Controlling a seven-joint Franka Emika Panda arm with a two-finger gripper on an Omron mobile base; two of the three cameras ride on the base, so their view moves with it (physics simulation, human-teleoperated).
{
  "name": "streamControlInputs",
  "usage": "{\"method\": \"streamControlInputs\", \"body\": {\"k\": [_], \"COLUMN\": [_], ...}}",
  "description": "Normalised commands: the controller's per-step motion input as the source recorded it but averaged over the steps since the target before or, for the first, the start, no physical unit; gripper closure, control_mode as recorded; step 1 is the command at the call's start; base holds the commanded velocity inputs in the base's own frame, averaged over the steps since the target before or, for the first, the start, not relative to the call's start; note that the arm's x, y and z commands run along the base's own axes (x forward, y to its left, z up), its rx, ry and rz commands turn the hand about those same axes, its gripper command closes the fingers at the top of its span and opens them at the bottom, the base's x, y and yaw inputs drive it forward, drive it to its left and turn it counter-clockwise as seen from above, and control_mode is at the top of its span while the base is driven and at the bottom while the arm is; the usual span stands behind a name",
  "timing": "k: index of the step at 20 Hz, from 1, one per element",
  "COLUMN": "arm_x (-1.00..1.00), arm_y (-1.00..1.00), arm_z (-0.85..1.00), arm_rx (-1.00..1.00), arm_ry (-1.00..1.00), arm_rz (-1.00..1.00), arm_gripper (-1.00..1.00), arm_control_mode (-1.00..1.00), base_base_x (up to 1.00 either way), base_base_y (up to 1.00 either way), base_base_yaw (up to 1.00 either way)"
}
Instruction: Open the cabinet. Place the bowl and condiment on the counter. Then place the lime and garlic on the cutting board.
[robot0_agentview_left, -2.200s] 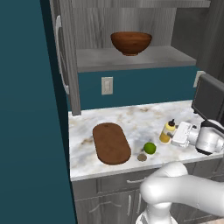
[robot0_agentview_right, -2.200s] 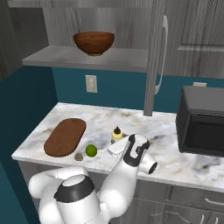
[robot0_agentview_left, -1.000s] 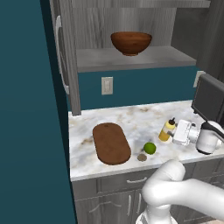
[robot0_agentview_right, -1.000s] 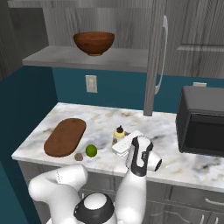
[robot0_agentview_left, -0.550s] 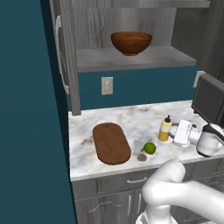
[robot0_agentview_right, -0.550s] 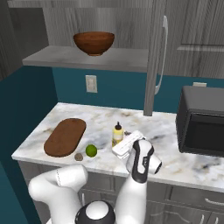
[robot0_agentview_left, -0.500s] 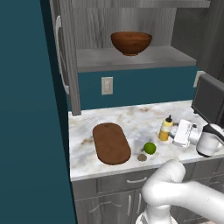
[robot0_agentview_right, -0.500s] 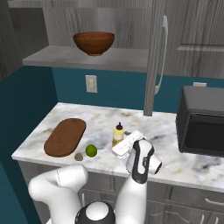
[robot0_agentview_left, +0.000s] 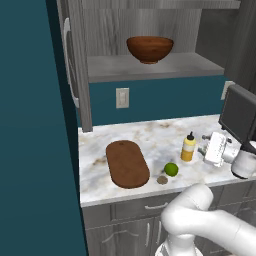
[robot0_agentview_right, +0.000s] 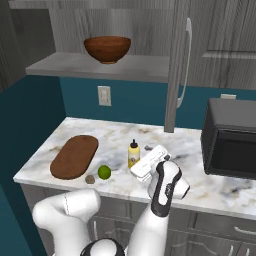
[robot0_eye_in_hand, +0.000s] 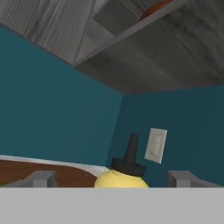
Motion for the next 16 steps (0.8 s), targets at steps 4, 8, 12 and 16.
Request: {"method": "streamControlInputs", "body": {"k": [4,8,12,16], "arm_x": [-0.40,-0.41,-0.48,-0.53], "arm_y": [-0.06,0.00,0.00,0.01], "arm_z": [0.58,0.64,0.61,0.59], "arm_rx": [0.00,0.00,0.00,0.00], "arm_ry": [-0.01,-0.03,-0.03,-0.01], "arm_rz": [0.00,0.00,0.00,-0.03], "arm_gripper": [-1.00,-1.00,-1.00,-1.00], "arm_control_mode": [-1.00,-1.00,-1.00,-1.00], "base_base_x": [0.00,0.00,0.00,0.00], "base_base_y": [0.00,0.00,0.00,0.00], "base_base_yaw": [0.00,0.00,0.00,0.00]}}
